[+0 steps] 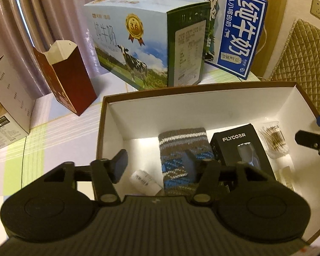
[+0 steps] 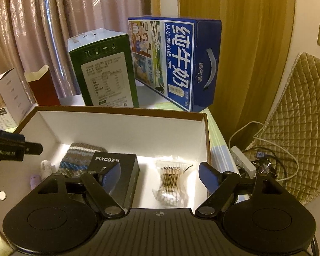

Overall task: Organize objects
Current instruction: 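Carry the pill bottle and cotton swab bag into the box and release both, then withdraw both open tools from the box back toward the table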

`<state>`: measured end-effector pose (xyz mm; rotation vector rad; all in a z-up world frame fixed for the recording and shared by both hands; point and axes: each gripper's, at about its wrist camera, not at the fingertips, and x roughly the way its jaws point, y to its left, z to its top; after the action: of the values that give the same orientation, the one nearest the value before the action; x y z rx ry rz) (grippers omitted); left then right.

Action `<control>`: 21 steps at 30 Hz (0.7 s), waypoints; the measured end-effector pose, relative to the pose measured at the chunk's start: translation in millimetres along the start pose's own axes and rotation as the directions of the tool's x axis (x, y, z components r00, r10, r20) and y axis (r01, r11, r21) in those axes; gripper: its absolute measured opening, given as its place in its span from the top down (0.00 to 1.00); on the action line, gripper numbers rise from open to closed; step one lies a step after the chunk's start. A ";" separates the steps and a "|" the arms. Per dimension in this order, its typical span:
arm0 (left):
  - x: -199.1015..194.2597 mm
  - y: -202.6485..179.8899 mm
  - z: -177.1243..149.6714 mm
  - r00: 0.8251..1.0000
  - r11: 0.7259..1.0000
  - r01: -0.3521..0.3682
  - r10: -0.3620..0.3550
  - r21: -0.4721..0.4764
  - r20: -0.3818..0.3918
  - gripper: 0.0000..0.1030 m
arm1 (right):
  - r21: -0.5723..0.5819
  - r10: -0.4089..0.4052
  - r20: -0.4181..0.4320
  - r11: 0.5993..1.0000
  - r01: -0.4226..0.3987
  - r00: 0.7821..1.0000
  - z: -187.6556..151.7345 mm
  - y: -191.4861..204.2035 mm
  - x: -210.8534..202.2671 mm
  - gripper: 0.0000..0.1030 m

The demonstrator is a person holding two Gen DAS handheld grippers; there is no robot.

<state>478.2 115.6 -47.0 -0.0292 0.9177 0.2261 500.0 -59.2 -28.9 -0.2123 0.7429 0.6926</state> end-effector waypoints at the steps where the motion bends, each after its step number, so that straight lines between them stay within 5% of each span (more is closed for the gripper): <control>1: -1.6 0.3 0.0 1.000 1.000 0.000 0.000 0.000 0.000 0.42 | 0.000 0.004 -0.001 1.000 -0.004 1.000 -1.3 0.3 -2.0 0.22; 8: -16.6 0.5 -7.0 1.000 1.000 0.001 -0.001 -0.027 -0.004 0.19 | 0.006 0.043 -0.005 0.999 -0.043 0.999 -10.3 3.5 -18.7 0.11; 21: -60.1 -5.3 -27.3 1.000 0.999 0.015 -0.015 -0.047 0.002 0.07 | 0.082 0.089 0.012 0.993 -0.090 0.996 -24.7 6.0 -59.3 0.02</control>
<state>422.6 96.2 -16.5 -0.0795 0.9103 0.2335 451.2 -94.7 -6.0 -0.1011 0.7747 0.7462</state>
